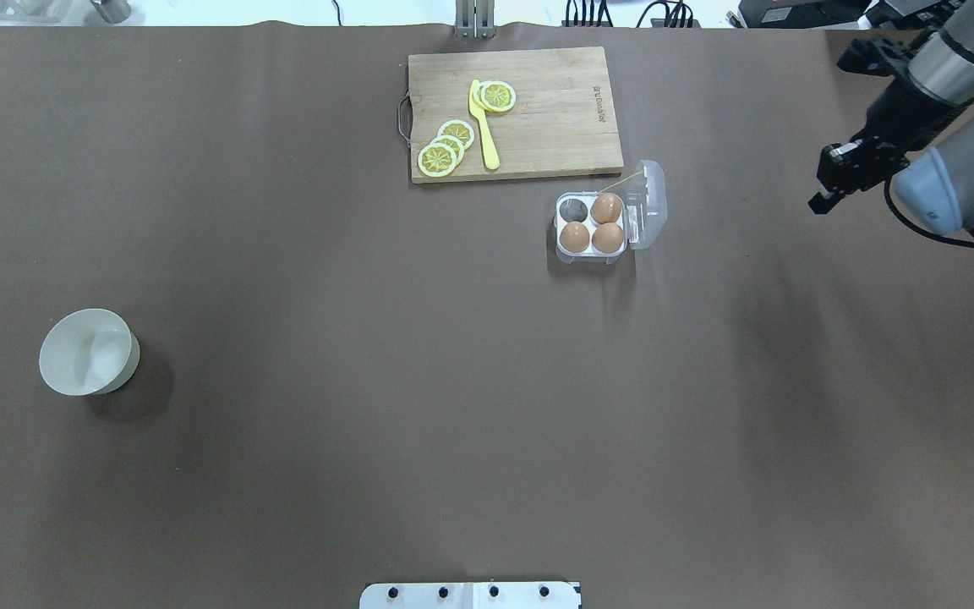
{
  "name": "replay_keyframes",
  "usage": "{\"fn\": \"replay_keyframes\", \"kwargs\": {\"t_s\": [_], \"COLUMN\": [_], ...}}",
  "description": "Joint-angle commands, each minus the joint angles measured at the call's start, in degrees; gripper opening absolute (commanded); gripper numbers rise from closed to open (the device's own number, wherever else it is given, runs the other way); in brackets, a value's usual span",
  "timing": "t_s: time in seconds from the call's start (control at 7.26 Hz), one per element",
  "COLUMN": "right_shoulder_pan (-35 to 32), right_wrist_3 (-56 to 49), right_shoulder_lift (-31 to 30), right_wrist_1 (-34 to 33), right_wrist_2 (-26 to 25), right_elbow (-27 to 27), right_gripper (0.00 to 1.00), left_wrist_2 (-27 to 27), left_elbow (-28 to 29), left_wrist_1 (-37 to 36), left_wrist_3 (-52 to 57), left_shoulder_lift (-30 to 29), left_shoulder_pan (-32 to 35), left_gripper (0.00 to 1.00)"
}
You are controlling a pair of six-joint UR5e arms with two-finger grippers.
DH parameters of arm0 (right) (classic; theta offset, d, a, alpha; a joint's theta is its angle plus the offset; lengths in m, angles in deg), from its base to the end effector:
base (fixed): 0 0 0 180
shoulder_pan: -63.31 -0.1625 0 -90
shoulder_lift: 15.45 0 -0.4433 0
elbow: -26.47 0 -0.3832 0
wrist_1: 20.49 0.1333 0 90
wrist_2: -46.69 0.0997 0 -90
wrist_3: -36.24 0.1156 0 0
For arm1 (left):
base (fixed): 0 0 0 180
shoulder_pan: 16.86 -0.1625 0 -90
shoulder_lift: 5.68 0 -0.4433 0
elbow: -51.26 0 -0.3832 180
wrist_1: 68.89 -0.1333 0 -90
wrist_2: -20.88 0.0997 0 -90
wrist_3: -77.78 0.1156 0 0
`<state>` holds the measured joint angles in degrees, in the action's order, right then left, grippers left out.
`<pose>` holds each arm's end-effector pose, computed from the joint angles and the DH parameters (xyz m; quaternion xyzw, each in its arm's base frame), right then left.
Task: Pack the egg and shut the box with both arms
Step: 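Move the right gripper to the open lid of the egg carton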
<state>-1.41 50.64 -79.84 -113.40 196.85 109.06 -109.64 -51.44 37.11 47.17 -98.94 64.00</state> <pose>-0.2550 -0.6172 0.4718 -0.0603 -0.5063 -0.1477 0.8475 0.0259 -0.5273 0.5215 0.1297 0.4009 -0.0743 0.9039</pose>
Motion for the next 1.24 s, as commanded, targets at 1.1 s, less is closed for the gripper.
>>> {"fn": "replay_keyframes", "kwargs": {"t_s": [1.1], "right_shoulder_pan": [8.82], "right_wrist_3": [4.50], "right_shoulder_lift": [16.29], "right_wrist_1": [7.66], "right_wrist_2": [-0.57], "right_elbow": [-15.70], "right_gripper": [0.00], "left_wrist_2": [0.35], "left_elbow": [-1.01], "left_wrist_1": [-0.10], "left_wrist_3": [-0.06], "left_shoulder_lift": [0.09], "left_shoulder_pan": [0.44], "left_gripper": [0.97]}}
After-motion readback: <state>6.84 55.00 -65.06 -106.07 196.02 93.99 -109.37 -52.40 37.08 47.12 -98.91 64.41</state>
